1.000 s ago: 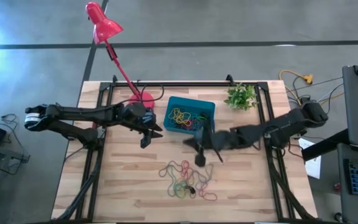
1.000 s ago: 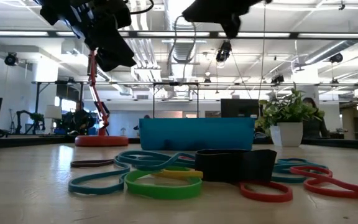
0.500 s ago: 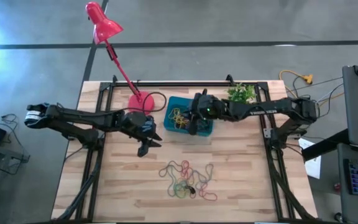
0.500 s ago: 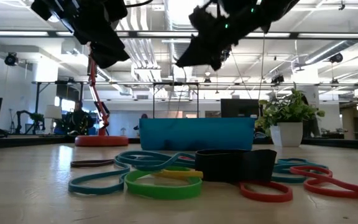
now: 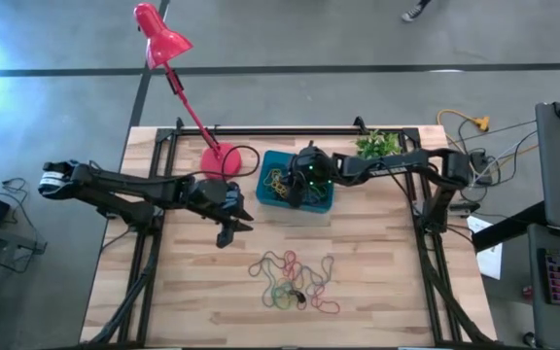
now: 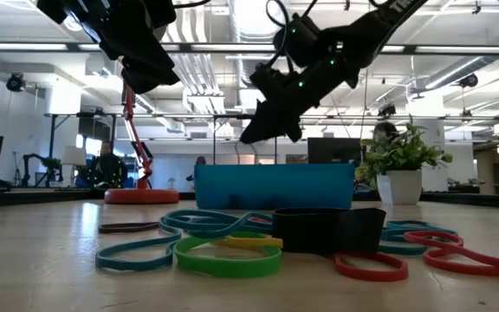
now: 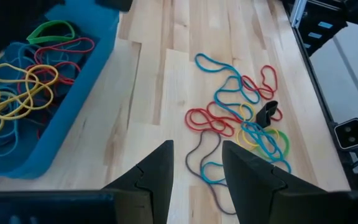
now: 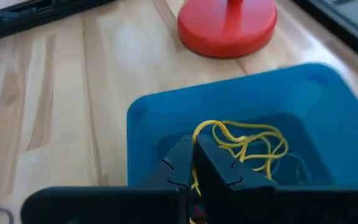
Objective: Pick and place rubber bands into bin
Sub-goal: Put the yellow rubber band into the blue bin, then put the blue rubber band into the blue bin
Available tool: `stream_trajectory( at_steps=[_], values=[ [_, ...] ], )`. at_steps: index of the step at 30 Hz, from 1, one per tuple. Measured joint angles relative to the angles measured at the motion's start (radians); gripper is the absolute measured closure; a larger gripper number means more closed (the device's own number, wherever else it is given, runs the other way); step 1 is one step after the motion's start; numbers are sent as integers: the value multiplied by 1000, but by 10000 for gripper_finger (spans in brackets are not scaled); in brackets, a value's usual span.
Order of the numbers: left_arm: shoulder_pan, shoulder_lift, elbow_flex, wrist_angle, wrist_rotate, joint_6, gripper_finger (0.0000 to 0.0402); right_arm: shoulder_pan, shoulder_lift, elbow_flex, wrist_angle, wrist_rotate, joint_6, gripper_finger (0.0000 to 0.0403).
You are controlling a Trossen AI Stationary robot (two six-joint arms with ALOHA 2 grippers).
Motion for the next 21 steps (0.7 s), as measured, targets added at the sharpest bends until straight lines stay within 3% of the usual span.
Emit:
stream_trajectory(
  at_steps=[5,14,21],
  values=[
    [0,0,0,0,0,-1,281,-2,36,0,20,-61,38,382],
    [0,0,0,-1,-2,-1,281,-4,19,6,4,-88,56,291],
    [-2,40,-24,8,40,28,281,42,-12,6,-75,-338,50,261]
  ],
)
